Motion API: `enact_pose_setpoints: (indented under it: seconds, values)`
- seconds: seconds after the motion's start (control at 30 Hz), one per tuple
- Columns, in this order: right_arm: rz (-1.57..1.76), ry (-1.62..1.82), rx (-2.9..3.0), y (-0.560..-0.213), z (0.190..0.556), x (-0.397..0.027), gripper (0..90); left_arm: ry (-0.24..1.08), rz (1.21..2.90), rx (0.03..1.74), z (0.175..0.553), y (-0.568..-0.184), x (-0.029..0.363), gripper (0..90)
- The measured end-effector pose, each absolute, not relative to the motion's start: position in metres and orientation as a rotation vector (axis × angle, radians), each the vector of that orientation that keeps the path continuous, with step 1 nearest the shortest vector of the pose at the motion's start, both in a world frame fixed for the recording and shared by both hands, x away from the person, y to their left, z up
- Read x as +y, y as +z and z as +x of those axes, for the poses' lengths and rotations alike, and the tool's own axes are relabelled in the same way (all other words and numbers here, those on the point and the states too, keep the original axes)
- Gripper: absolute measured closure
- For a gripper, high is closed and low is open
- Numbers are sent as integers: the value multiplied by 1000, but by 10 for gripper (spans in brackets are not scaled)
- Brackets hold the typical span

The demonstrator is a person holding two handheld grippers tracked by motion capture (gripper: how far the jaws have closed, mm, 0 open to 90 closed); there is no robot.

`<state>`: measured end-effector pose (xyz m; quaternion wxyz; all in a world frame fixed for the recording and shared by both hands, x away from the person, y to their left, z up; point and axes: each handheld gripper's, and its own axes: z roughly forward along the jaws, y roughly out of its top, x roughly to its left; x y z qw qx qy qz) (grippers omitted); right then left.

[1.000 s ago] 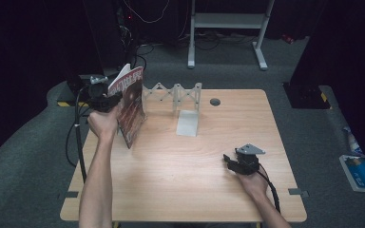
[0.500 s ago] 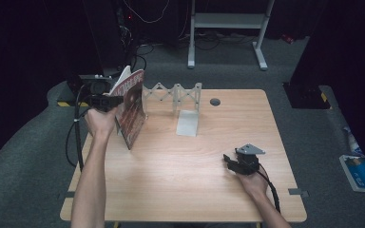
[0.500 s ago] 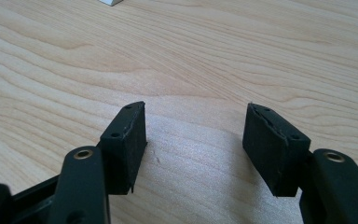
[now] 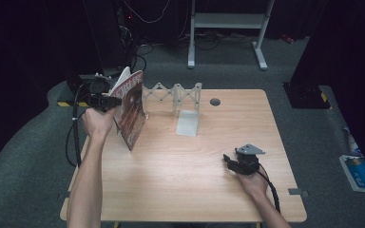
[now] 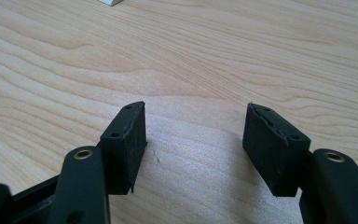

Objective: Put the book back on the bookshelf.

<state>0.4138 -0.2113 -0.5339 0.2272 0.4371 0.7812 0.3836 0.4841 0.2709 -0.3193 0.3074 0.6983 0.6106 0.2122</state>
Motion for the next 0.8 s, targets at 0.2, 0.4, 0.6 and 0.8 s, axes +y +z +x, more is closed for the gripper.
enact_pose_setpoints:
  seconds: [0.2,0.4,0.6,0.8]
  values:
    - [1202,1057,2152,-534,414,-211,396,622,1783,1597,484,-324,270,841]
    - [1200,1055,2152,-534,414,-212,396,653,1754,1588,487,-329,266,841]
    - [1203,1055,2152,-534,413,-212,396,654,1727,1589,491,-331,265,840]
    - [1203,1056,2152,-534,413,-212,396,651,1713,1593,493,-332,266,838]
